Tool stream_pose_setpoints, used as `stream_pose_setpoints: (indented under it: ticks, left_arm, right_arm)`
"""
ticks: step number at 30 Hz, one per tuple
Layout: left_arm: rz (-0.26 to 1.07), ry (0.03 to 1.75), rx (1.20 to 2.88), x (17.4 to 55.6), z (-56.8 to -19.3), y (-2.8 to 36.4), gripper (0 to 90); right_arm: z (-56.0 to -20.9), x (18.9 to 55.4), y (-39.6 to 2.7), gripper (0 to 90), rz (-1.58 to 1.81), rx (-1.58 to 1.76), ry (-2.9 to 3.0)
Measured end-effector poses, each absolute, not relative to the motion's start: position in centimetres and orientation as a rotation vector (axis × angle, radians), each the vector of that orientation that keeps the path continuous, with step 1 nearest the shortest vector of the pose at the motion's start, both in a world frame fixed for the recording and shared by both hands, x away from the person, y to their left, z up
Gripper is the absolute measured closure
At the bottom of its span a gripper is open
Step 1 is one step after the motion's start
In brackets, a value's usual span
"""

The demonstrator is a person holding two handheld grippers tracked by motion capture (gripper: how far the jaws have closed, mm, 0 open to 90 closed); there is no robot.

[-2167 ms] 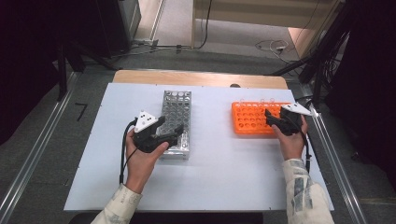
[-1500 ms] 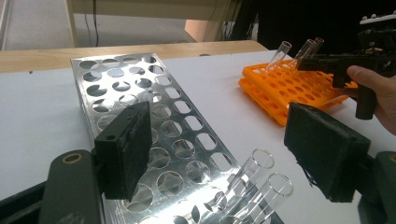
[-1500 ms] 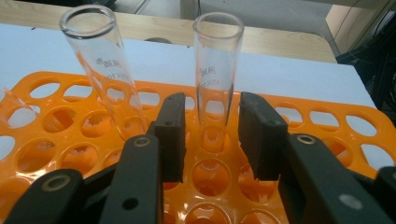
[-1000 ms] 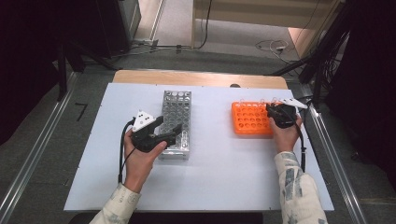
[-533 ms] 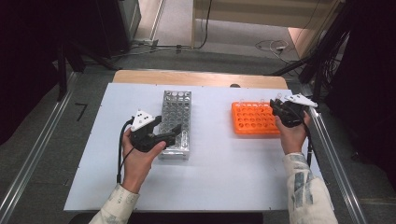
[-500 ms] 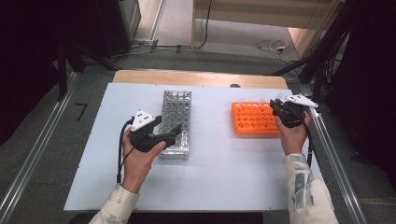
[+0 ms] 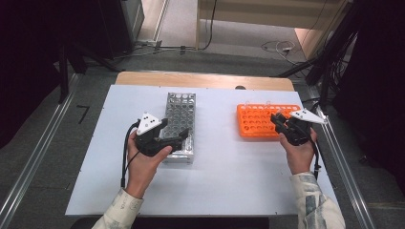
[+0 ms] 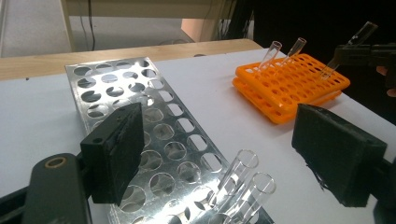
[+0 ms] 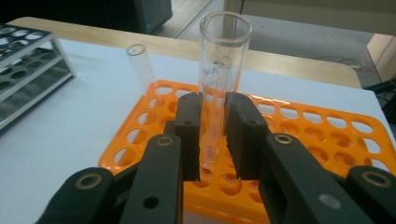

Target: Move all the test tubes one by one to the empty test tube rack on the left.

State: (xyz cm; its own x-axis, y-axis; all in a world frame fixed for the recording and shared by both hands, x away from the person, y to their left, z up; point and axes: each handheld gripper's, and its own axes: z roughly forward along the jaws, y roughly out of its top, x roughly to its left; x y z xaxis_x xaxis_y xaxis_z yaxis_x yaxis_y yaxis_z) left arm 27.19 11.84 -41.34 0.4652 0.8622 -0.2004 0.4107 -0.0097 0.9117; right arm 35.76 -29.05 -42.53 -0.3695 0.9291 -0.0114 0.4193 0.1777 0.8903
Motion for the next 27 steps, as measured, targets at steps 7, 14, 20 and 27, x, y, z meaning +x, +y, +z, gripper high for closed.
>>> stream_pose_setpoints:
  ticks: [7, 14, 20, 27]
  left_arm:
    - [0.511, 1.107, 1.631, 27.0, -41.3, 11.6, 16.8]
    - [0.507, 1.085, 1.631, 26.8, -41.0, 11.4, 16.8]
    - [0.496, 1.061, 1.646, 26.6, -41.0, 10.9, 17.4]
    - [0.486, 1.041, 1.664, 26.4, -41.0, 10.2, 17.5]
  right_arm:
    - [-42.1, 34.2, -27.8, 73.0, 1.173, 1.215, 1.936]
    - [-42.5, 33.5, -26.7, 73.0, 1.187, 1.189, 1.981]
    - [-42.8, 32.7, -24.7, 73.0, 1.207, 1.131, 2.047]
    - [-43.1, 31.7, -22.0, 73.0, 1.224, 1.054, 2.126]
